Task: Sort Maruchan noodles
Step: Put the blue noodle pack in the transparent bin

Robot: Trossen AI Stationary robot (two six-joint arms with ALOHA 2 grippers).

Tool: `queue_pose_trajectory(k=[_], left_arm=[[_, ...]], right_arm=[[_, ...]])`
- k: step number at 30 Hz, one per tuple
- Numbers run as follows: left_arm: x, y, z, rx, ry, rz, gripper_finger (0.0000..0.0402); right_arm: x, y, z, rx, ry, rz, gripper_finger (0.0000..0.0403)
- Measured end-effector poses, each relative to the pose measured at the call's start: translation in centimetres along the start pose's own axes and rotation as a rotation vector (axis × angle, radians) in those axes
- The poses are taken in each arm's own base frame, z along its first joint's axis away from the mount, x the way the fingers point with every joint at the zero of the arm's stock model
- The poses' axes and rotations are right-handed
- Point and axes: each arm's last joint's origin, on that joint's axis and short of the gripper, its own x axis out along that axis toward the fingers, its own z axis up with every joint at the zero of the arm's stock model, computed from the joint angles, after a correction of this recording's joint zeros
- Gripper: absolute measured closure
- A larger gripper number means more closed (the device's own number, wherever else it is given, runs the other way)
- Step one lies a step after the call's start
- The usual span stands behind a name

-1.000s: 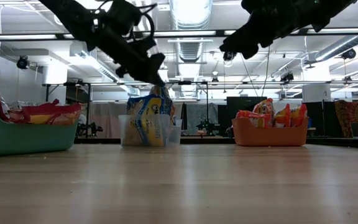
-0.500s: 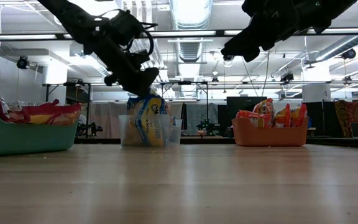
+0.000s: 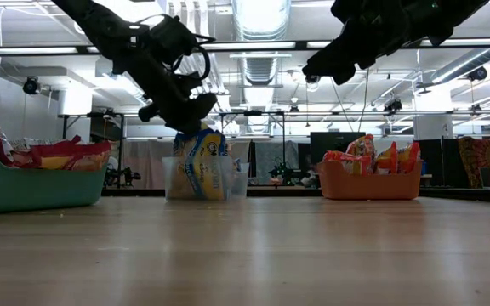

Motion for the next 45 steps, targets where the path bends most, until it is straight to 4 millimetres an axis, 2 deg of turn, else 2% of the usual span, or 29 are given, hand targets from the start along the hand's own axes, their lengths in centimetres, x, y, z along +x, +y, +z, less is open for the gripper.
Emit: queue_pose_trajectory(k=[6,14,19,22,32,35,38,45], left_arm=[[0.1,-0.2,-0.1,-0.032,0.001,-0.006,0.0402],[2.1,-1.3,-1.7,-0.02,0.039,-0.001,0.0402],[2.6,-1.5,-2.0,-0.019,0.051,0.002,0.0402],[2.0,-1.4,-1.6,-0.014,0.036,-0.007,0.0402],[-2.2,-0.1,1.8,0.033,-0.119,-0.046,0.0402],[-2.5,0.3,2.1,0.055,-0.147,0.024,0.0402],[-2.1,0.7,2.1,0.06,-0.156,0.122,0.0402],[0.8,0.3,0.5,0.072,-0.084,0.153,0.0402]], right_arm=[[0.0,0.0,0.0,-0.001,0.001,0.0,0.0271],[0.0,0.0,-0.1,0.001,0.005,0.0,0.0271],[0.0,0.0,-0.2,0.0,0.009,0.0,0.0271],[0.0,0.0,-0.3,-0.005,0.009,0.0,0.0271],[0.1,0.0,-0.5,-0.007,0.015,-0.007,0.0271],[0.1,0.0,-0.4,-0.007,0.013,-0.008,0.0271],[0.1,0.0,-0.4,-0.007,0.012,-0.008,0.0271],[0.1,0.0,-0.4,-0.007,0.013,-0.008,0.0271]])
